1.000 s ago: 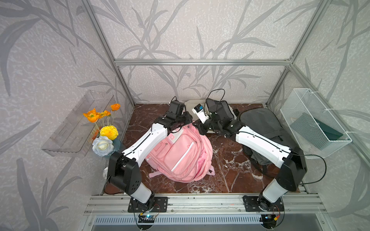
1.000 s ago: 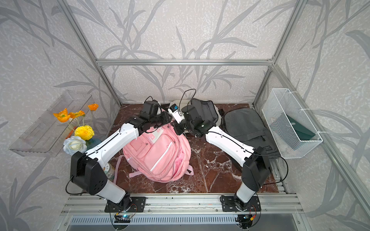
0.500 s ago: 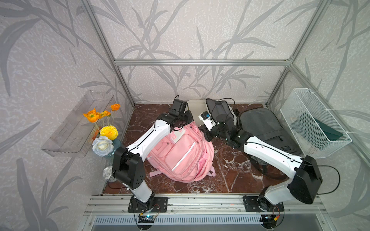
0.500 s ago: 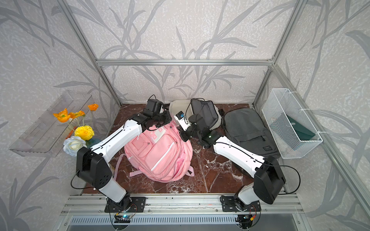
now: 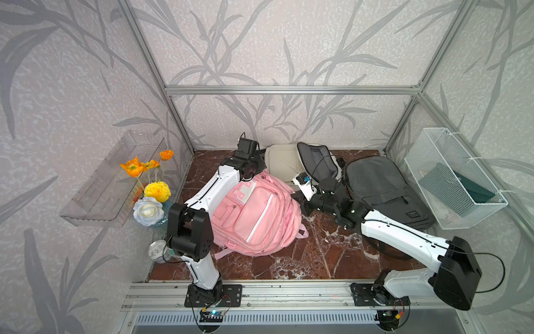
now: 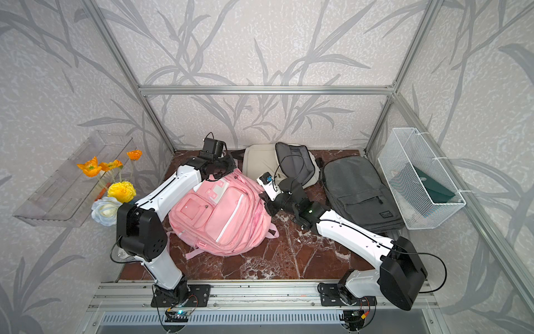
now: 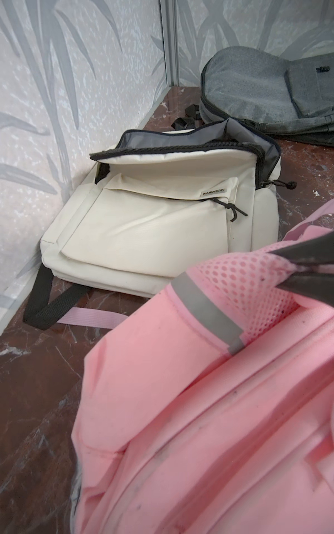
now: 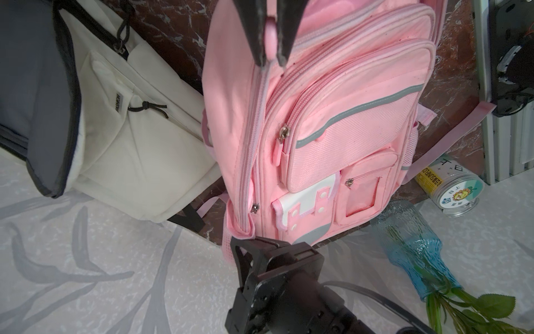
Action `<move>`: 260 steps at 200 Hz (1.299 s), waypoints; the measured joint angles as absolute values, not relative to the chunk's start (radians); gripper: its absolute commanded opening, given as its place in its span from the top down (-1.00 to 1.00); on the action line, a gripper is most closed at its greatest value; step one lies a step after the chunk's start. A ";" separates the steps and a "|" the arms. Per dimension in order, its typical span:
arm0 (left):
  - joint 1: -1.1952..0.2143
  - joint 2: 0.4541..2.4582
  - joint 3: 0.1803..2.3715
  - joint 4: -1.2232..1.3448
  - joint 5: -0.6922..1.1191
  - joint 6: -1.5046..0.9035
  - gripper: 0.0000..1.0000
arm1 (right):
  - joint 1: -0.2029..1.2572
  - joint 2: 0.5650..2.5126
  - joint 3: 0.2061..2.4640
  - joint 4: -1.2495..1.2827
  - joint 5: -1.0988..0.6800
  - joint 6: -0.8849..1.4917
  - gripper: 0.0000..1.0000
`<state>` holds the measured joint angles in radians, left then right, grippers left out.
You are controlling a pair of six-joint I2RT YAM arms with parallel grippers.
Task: Zip up the backpack
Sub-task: Zip the zipper on the backpack.
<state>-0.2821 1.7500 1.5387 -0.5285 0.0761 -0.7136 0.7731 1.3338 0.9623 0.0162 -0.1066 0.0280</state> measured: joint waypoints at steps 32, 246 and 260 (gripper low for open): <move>-0.265 1.718 1.501 -0.469 0.124 -0.686 0.65 | 0.725 1.354 1.042 -0.046 -0.090 0.081 1.00; -0.293 1.520 1.176 0.093 0.911 0.380 -0.64 | 0.522 1.613 1.568 -0.336 -0.472 0.070 1.00; -0.294 1.523 1.184 0.063 0.909 0.445 -0.59 | 0.521 1.617 1.573 -0.337 -0.479 0.070 1.00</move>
<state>-0.2939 1.5234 1.1839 0.0631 0.9092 0.4446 0.5205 1.6173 1.5730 -0.3367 -0.4789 0.0704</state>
